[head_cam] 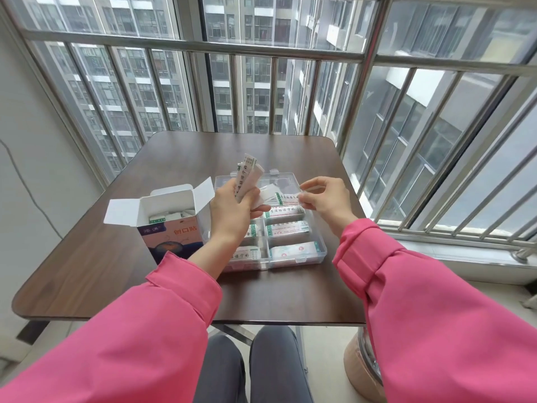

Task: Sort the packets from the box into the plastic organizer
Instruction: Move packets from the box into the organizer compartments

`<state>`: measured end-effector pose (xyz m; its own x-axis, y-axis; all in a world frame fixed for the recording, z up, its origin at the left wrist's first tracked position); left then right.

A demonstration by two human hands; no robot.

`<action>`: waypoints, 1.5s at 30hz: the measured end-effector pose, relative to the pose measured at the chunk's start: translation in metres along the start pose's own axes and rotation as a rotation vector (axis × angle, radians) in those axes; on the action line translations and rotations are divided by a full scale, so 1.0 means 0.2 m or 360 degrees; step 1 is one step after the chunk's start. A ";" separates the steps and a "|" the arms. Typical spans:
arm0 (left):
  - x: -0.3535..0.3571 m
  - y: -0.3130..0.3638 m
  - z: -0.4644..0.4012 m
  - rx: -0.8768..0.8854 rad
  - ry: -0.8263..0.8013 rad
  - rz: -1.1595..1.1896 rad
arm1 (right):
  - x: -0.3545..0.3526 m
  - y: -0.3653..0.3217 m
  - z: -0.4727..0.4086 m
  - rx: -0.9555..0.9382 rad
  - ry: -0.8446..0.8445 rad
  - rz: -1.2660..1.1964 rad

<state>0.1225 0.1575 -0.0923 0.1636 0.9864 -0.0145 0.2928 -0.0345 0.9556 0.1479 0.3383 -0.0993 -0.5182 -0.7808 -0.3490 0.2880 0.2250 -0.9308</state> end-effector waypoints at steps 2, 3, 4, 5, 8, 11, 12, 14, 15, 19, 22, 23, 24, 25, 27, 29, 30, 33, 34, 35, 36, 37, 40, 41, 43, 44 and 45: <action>0.00 0.00 0.00 0.0038 0.0010 -0.0031 | 0.02 0.00 0.00 -0.0041 0.0032 0.0177; 0.00 0.00 -0.01 0.0059 0.0022 -0.0059 | 0.03 0.00 0.00 -0.0071 0.0044 0.0267; 0.00 0.00 -0.01 0.0080 0.0036 -0.0091 | 0.04 0.00 0.00 -0.0111 0.0061 0.0360; -0.01 0.00 -0.01 0.0101 0.0049 -0.0119 | 0.04 -0.01 0.01 -0.0156 0.0087 0.0448; -0.02 0.00 -0.01 0.0132 0.0074 -0.0152 | 0.06 -0.02 0.01 -0.0233 0.0152 0.0611; -0.02 0.00 0.00 0.0142 0.0051 -0.0166 | 0.07 -0.02 0.01 -0.0255 0.0179 0.0688; -0.03 0.00 0.00 0.0142 0.0043 -0.0168 | 0.08 -0.02 0.01 -0.0256 0.0194 0.0699; -0.03 -0.01 0.00 0.0143 0.0033 -0.0179 | 0.09 -0.03 0.01 -0.0242 0.0227 0.0714; -0.03 -0.02 -0.01 0.0138 0.0028 -0.0194 | 0.09 -0.03 0.01 -0.0233 0.0237 0.0717; -0.01 -0.02 -0.02 0.0140 -0.0005 -0.0359 | 0.09 -0.04 0.00 -0.0212 0.0244 0.0704; 0.02 -0.03 -0.05 0.0143 -0.0004 -0.0576 | 0.09 -0.04 0.01 -0.0211 0.0233 0.0743; 0.03 -0.04 -0.07 0.0123 -0.0014 -0.0634 | 0.09 -0.04 0.01 -0.0212 0.0223 0.0762; 0.04 -0.04 -0.08 0.0097 -0.0040 -0.0687 | 0.09 -0.04 0.01 -0.0219 0.0215 0.0783; 0.05 -0.04 -0.09 0.0072 -0.0085 -0.0735 | 0.09 -0.04 0.01 -0.0229 0.0209 0.0801; 0.07 -0.05 -0.10 0.0024 -0.0205 -0.0824 | 0.10 -0.04 0.02 -0.0245 0.0198 0.0848; 0.08 -0.06 -0.10 -0.0019 -0.0319 -0.0894 | 0.11 -0.03 0.03 -0.0237 0.0200 0.0938; 0.09 -0.06 -0.10 -0.0036 -0.0358 -0.0915 | 0.11 -0.03 0.03 -0.0237 0.0196 0.1005; 0.08 -0.06 -0.09 -0.0055 -0.0393 -0.0931 | 0.11 -0.03 0.04 -0.0318 0.0145 0.1173; 0.08 -0.05 -0.09 -0.0056 -0.0386 -0.0940 | 0.11 -0.03 0.04 -0.0357 0.0122 0.1199; 0.08 -0.05 -0.09 -0.0057 -0.0370 -0.0944 | 0.11 -0.03 0.04 -0.0400 0.0092 0.1230; 0.07 -0.06 -0.09 -0.0055 -0.0343 -0.0940 | 0.12 -0.03 0.04 -0.0448 0.0057 0.1264; 0.07 -0.06 -0.10 -0.0052 -0.0309 -0.0935 | 0.12 -0.03 0.03 -0.0489 0.0023 0.1282; 0.05 -0.06 -0.10 -0.0038 -0.0214 -0.0926 | 0.13 -0.04 0.03 -0.0503 -0.0106 0.1163; 0.04 -0.06 -0.10 -0.0030 -0.0177 -0.0895 | 0.14 -0.04 0.02 -0.0472 -0.0163 0.1110; 0.03 -0.05 -0.10 -0.0026 -0.0112 -0.0805 | 0.16 -0.05 0.01 -0.0432 -0.0269 0.1091; 0.03 -0.04 -0.10 -0.0028 -0.0092 -0.0767 | 0.17 -0.05 0.01 -0.0435 -0.0306 0.1110; 0.02 -0.04 -0.09 -0.0031 -0.0083 -0.0747 | 0.18 -0.05 0.01 -0.0442 -0.0327 0.1126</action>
<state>0.1034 0.1657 -0.0935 0.0649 0.8852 -0.4606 0.3290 0.4168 0.8474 0.1273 0.3064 -0.1018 -0.1198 -0.4840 -0.8669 0.2677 0.8251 -0.4976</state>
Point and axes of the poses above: each hand's wrist, its own z-axis away from the middle knuckle, its own x-axis out of the palm, y = z × x, the point moved 2 cm from there along -z, towards the middle knuckle, and after that the axes turned 9 degrees about x, right-handed, at the moved point
